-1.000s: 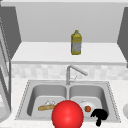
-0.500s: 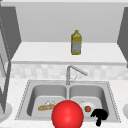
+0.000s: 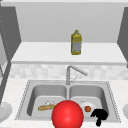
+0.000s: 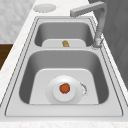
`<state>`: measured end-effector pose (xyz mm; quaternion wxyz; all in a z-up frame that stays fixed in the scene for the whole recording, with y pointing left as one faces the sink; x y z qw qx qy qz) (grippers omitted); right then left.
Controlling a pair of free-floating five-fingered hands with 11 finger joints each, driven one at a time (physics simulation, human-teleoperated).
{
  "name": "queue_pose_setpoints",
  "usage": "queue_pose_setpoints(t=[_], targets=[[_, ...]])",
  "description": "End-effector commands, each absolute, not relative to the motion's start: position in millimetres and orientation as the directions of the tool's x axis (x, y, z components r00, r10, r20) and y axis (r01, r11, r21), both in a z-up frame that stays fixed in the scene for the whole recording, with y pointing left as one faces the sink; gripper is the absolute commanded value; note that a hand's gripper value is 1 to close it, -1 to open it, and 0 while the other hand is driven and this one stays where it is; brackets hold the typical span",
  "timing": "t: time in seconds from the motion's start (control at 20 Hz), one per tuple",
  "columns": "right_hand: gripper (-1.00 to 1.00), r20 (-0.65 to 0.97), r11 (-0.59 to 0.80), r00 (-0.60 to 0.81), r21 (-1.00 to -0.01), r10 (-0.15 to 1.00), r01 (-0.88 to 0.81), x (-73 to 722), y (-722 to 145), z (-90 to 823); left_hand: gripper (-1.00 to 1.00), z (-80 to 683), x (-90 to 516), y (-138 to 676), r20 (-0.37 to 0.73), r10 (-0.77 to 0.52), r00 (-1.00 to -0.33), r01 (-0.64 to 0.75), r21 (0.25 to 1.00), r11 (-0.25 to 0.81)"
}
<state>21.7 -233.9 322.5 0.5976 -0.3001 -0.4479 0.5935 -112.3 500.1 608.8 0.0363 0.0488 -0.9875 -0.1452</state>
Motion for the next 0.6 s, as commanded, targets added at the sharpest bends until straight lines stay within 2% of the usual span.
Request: queue_pose_setpoints(t=[0.0, 0.55], targets=[[0.0, 0.179, 0.115, -0.106, -0.89, 0.978, -0.441, 21.7, -233.9, 322.5, 1.0, 584.1, -102.8, 522.2, 0.05, -0.108, -0.993, -0.083, 0.36, 0.929], [0.0, 0.179, 0.115, -0.106, -0.89, 0.978, -0.441, 21.7, -233.9, 322.5, 1.0, 579.7, -99.5, 568.8, 0.04, -0.032, -0.999, -0.016, 0.349, 0.937]])
